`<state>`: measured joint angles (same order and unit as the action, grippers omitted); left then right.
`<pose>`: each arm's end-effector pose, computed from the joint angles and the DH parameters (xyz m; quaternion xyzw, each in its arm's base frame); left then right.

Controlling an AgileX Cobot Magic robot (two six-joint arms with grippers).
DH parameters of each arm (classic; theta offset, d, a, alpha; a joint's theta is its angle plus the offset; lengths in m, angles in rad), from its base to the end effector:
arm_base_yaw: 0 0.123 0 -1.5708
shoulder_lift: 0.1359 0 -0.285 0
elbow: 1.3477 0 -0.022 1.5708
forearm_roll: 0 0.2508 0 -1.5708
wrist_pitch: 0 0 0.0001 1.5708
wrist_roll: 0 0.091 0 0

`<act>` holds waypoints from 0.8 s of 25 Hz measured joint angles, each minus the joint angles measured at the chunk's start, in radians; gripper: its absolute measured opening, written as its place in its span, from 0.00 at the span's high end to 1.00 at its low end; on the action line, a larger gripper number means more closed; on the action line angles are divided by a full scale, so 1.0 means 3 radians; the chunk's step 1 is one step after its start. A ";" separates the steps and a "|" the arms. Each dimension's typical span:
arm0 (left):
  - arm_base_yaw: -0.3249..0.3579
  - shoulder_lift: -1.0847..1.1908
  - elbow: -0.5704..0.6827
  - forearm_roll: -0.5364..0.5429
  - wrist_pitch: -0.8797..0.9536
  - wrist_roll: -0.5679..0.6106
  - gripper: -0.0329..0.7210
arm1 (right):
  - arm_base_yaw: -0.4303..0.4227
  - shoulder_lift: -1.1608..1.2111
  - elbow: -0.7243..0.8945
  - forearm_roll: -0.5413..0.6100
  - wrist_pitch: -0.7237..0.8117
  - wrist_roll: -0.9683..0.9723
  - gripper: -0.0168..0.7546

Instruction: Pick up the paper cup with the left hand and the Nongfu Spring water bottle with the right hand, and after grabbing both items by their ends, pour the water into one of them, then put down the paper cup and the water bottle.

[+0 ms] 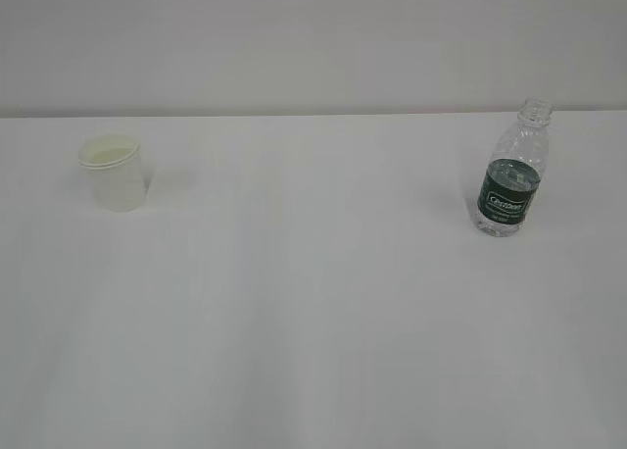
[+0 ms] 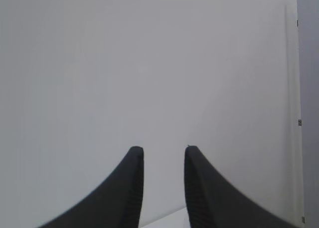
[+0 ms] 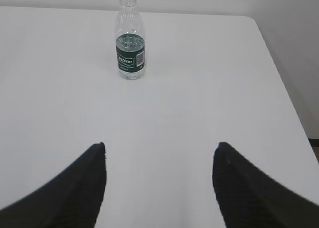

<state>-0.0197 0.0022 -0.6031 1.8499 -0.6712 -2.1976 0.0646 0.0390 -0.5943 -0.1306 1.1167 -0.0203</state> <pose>-0.0386 -0.0536 0.3718 0.2032 0.5256 -0.2818 0.7766 -0.0118 -0.0114 0.2994 -0.0300 0.8511 -0.0534 0.5214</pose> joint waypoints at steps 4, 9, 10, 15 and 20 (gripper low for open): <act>-0.0023 0.0000 0.0006 0.0000 0.0006 0.0000 0.69 | 0.0000 0.0000 0.0000 0.0007 0.0043 0.0000 0.33; -0.0023 0.0000 0.0006 0.0000 0.0006 0.0000 0.69 | 0.0000 0.0000 0.0000 -0.0012 0.0070 0.0000 0.33; -0.0023 0.0000 0.0006 0.0000 0.0006 0.0000 0.69 | 0.0000 0.0000 0.0000 -0.0019 0.0070 0.0000 0.33; -0.0023 0.0000 0.0006 0.0000 0.0061 0.0000 0.69 | 0.0000 0.0000 0.0000 -0.0067 0.0082 0.0000 0.33; -0.0023 0.0000 0.0006 0.0000 0.0223 0.0000 0.69 | 0.0000 0.0000 0.0000 -0.0087 0.0082 0.0000 0.33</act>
<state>-0.0266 0.0022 -0.6013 1.8499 -0.6045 -2.1976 0.0646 0.0390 -0.5943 -0.1568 1.1412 -0.0203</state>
